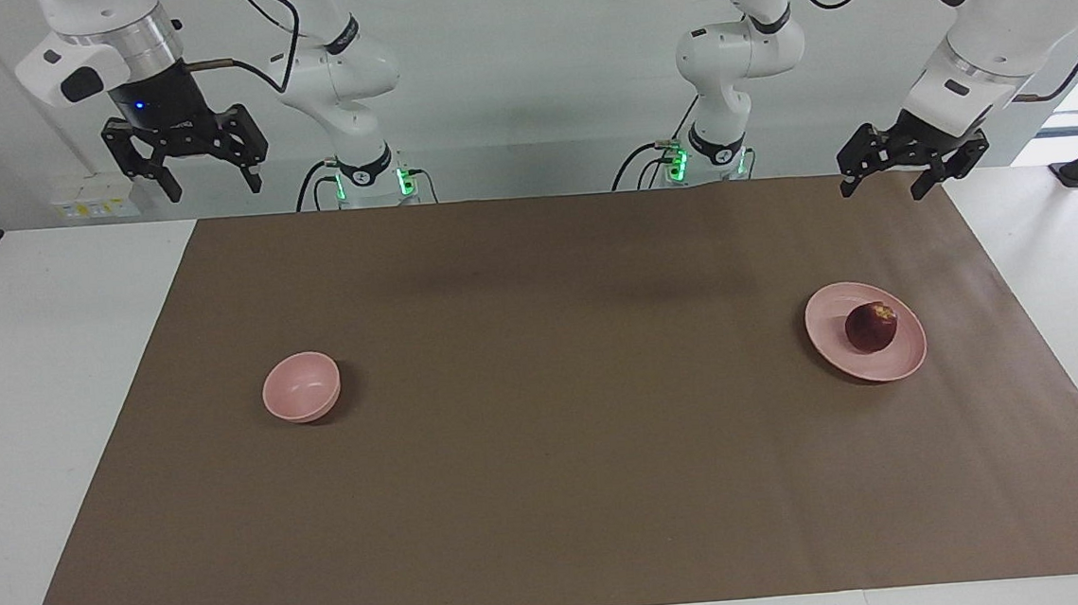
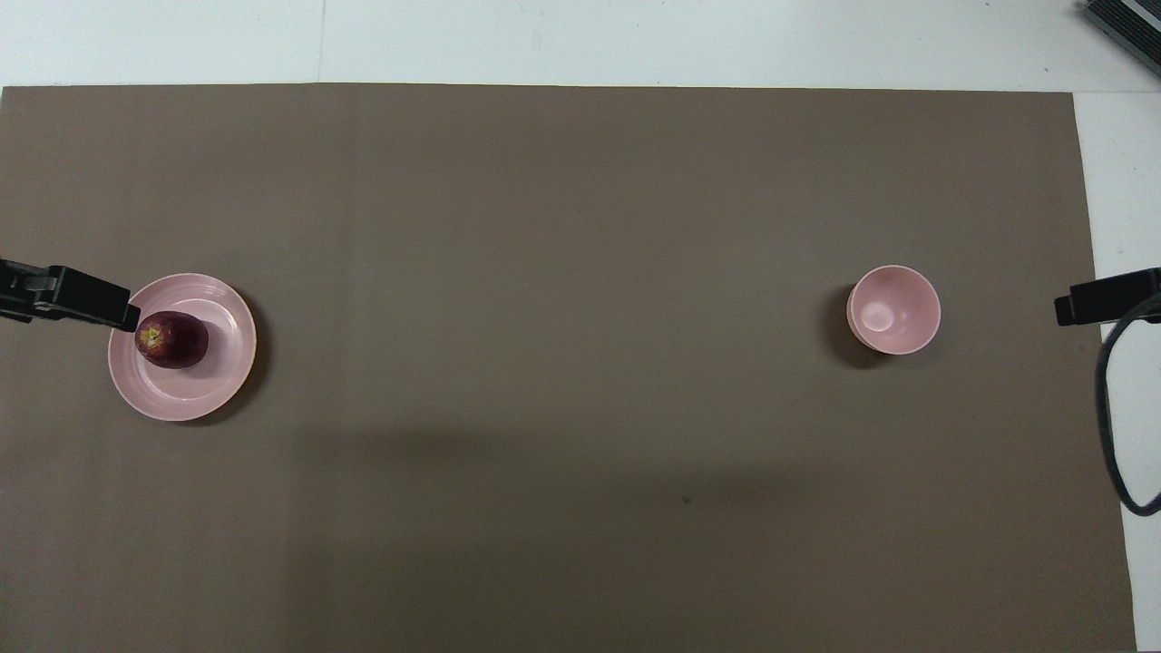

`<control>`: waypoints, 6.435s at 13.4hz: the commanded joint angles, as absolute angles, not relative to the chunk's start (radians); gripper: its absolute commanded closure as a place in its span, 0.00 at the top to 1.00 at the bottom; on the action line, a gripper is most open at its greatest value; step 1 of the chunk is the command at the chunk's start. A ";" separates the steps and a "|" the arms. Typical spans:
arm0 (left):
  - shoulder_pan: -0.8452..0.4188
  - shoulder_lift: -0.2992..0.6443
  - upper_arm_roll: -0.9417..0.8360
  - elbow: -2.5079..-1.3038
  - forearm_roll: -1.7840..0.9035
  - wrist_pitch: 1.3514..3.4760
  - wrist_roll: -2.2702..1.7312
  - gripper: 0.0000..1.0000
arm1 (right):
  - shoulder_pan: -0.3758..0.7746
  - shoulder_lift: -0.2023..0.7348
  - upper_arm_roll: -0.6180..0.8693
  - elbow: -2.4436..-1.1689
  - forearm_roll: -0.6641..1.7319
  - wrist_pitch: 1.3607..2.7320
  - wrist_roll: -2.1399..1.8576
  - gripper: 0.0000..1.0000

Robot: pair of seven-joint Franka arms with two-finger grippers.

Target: Move apple from plate to bowl

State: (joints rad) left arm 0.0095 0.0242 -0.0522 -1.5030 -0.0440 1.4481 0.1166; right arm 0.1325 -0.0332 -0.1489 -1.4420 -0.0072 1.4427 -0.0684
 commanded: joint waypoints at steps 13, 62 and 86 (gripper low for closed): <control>0.038 0.006 -0.051 -1.520 -0.044 1.445 0.135 1.00 | 0.117 -0.058 -0.140 -1.474 -0.003 1.462 -0.092 1.00; 0.192 0.245 -0.048 -2.045 0.048 2.273 0.635 0.00 | 0.130 -0.097 -0.138 -1.575 0.090 1.437 -0.051 1.00; -0.152 0.190 -0.075 -1.672 -0.219 1.684 0.141 0.00 | 0.100 -0.110 -0.143 -2.023 0.927 1.768 -0.362 1.00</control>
State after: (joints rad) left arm -0.1205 0.1876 -0.0817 -1.6957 -0.1912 1.7124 0.1614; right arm 0.1120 -0.0792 -0.1455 -1.9373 0.8115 1.7090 -0.2948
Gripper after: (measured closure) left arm 0.225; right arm 0.000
